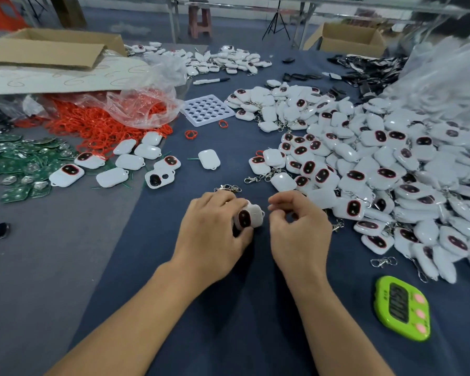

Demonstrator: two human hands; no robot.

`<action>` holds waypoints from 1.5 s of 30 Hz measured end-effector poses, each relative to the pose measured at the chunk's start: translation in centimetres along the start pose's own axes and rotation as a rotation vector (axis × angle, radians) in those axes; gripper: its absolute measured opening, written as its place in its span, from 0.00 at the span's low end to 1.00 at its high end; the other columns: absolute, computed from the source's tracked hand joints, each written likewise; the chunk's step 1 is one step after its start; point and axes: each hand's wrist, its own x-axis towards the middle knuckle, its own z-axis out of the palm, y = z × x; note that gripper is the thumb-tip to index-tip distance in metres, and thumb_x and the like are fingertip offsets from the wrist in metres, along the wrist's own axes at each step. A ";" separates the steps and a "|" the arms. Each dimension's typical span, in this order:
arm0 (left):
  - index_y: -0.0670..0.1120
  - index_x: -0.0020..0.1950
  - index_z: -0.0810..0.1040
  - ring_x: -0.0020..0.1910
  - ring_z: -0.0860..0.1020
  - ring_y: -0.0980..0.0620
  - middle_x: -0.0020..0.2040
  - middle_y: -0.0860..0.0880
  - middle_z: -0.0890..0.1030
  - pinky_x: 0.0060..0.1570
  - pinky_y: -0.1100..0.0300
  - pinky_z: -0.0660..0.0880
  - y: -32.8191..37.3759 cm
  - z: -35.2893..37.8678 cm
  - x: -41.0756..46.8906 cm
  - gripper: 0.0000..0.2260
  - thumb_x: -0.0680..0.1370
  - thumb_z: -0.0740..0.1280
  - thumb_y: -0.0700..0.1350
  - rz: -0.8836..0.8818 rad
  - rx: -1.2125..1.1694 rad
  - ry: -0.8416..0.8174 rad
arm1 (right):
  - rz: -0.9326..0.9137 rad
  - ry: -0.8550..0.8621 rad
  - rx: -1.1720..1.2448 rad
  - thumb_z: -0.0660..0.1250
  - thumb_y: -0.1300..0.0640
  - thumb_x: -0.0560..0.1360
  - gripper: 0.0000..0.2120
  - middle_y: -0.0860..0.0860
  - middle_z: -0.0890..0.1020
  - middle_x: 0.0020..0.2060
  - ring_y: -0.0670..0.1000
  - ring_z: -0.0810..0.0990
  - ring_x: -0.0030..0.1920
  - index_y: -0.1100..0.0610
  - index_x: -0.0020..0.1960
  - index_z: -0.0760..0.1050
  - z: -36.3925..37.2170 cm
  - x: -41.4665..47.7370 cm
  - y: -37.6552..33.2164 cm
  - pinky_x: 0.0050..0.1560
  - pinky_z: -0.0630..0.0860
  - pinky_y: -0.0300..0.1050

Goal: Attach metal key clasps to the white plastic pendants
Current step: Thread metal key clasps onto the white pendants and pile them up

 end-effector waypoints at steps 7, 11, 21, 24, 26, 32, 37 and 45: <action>0.51 0.51 0.82 0.47 0.77 0.53 0.47 0.57 0.82 0.53 0.58 0.68 0.8 0.5 -0.8 0.05 0.76 0.73 0.45 0.175 -0.009 0.174 | 0.102 0.004 -0.670 0.66 0.52 0.79 0.29 0.52 0.67 0.80 0.53 0.61 0.81 0.54 0.78 0.68 -3.8 -2.3 1.5 0.80 0.52 0.52; 0.51 0.47 0.78 0.38 0.73 0.56 0.39 0.57 0.79 0.48 0.54 0.71 1.8 0.5 -1.2 0.04 0.76 0.72 0.44 0.167 -0.091 0.156 | 0.023 -0.160 -0.707 0.58 0.52 0.83 0.27 0.53 0.65 0.82 0.51 0.58 0.82 0.56 0.81 0.63 -4.0 -3.8 1.8 0.82 0.46 0.49; 0.57 0.56 0.74 0.38 0.75 0.54 0.43 0.57 0.81 0.41 0.60 0.72 3.4 0.2 -2.2 0.09 0.78 0.70 0.48 -0.039 -0.351 0.109 | -0.150 -0.193 -0.230 0.68 0.59 0.77 0.19 0.34 0.77 0.63 0.40 0.73 0.68 0.43 0.64 0.82 -4.4 -4.7 1.3 0.62 0.60 0.21; 0.58 0.58 0.79 0.45 0.81 0.54 0.47 0.60 0.83 0.44 0.69 0.73 4.0 -0.2 -2.2 0.11 0.78 0.72 0.46 -0.058 -0.569 0.110 | -0.098 -0.190 -0.038 0.68 0.54 0.78 0.21 0.35 0.84 0.56 0.39 0.81 0.55 0.38 0.68 0.77 -4.2 -4.7 1.1 0.54 0.74 0.30; 0.56 0.60 0.83 0.51 0.82 0.59 0.51 0.62 0.84 0.50 0.72 0.73 4.2 -0.3 -1.9 0.12 0.79 0.72 0.42 -0.067 -0.685 0.059 | -0.075 -0.166 0.079 0.69 0.53 0.76 0.19 0.37 0.85 0.48 0.41 0.83 0.49 0.37 0.65 0.78 -4.3 -4.7 0.9 0.48 0.75 0.29; 0.49 0.59 0.86 0.62 0.79 0.62 0.60 0.55 0.84 0.65 0.68 0.71 4.0 0.5 -1.7 0.14 0.78 0.69 0.35 0.002 -0.483 -0.023 | 0.075 -0.042 0.248 0.72 0.57 0.77 0.08 0.44 0.87 0.40 0.45 0.85 0.42 0.44 0.49 0.85 -4.6 -3.3 2.1 0.45 0.79 0.38; 0.45 0.65 0.82 0.62 0.76 0.46 0.62 0.49 0.82 0.68 0.57 0.67 4.3 1.1 -0.7 0.15 0.79 0.68 0.39 0.182 -0.071 -0.146 | 0.227 0.021 0.565 0.64 0.59 0.83 0.09 0.56 0.84 0.40 0.57 0.86 0.32 0.47 0.54 0.79 -4.8 -2.7 2.5 0.30 0.80 0.44; 0.48 0.49 0.83 0.47 0.77 0.49 0.46 0.52 0.82 0.39 0.61 0.55 4.5 1.3 -1.0 0.04 0.79 0.69 0.46 0.106 -0.086 -0.071 | 0.212 -0.016 0.190 0.74 0.57 0.66 0.16 0.48 0.86 0.40 0.52 0.84 0.39 0.45 0.47 0.71 -3.5 -2.1 2.1 0.40 0.83 0.53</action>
